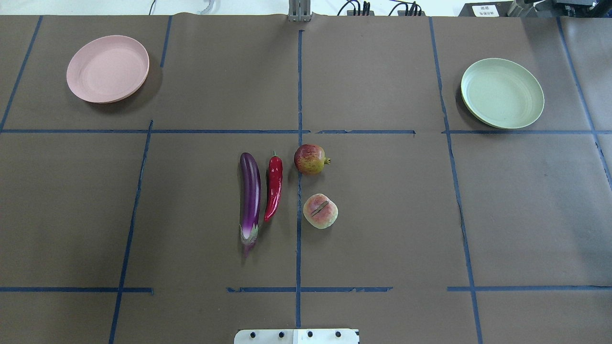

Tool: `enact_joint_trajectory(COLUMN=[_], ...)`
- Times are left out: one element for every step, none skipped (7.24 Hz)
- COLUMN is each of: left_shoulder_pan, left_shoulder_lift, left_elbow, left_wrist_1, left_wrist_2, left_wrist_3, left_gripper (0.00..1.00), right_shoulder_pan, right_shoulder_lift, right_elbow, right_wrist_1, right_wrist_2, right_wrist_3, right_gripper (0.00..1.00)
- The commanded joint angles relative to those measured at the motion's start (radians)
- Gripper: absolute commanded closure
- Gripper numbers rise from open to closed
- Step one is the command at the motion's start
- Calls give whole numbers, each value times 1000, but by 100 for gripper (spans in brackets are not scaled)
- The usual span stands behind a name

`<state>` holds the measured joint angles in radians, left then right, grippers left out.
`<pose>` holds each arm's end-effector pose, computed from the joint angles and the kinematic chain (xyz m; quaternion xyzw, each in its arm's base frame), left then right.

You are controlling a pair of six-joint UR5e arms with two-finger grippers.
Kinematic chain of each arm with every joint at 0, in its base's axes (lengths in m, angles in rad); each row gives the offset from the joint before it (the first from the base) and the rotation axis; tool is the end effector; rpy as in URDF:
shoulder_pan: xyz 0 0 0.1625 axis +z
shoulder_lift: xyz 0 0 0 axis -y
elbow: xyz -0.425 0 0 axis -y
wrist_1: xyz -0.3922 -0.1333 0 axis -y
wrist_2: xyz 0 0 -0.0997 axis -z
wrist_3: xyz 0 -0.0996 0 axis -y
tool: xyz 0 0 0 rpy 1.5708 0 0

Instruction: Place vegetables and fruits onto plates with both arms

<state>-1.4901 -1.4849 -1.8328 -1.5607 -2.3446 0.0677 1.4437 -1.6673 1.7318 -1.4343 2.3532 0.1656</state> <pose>-0.0264 -0.4634 0.5710 0.0743 0.3765 0.0996 0.9180 0.0040 -0.4665 0.6096 0.0364 -0.3888 -0.0205 0.9204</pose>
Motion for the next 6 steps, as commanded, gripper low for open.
enact_joint_trajectory(left_shoulder_pan=[74,171,264,340,417,529], left_shoulder_lift=[-8,-20,-88,-168,-222,-311], left_elbow=[-6,-16,-19,-19,-19,-17], left_wrist_1=[-172,-189,-188,-188,-188,-187], left_wrist_2=[-1,4,10,16,52,112], left_wrist_3=[-116,-279,-449,-632,-755,-931], left_gripper=[0,0,0,0,0,0], right_shoulder_pan=[-15,-26,-28,-29,-29,-29], right_shoulder_lift=[12,15,27,27,27,27], right_elbow=[0,0,0,3,6,6], right_wrist_1=[0,0,0,0,0,0], right_wrist_2=[0,-2,-2,0,0,-2], right_wrist_3=[5,6,8,11,12,12], right_gripper=[0,0,0,0,0,0])
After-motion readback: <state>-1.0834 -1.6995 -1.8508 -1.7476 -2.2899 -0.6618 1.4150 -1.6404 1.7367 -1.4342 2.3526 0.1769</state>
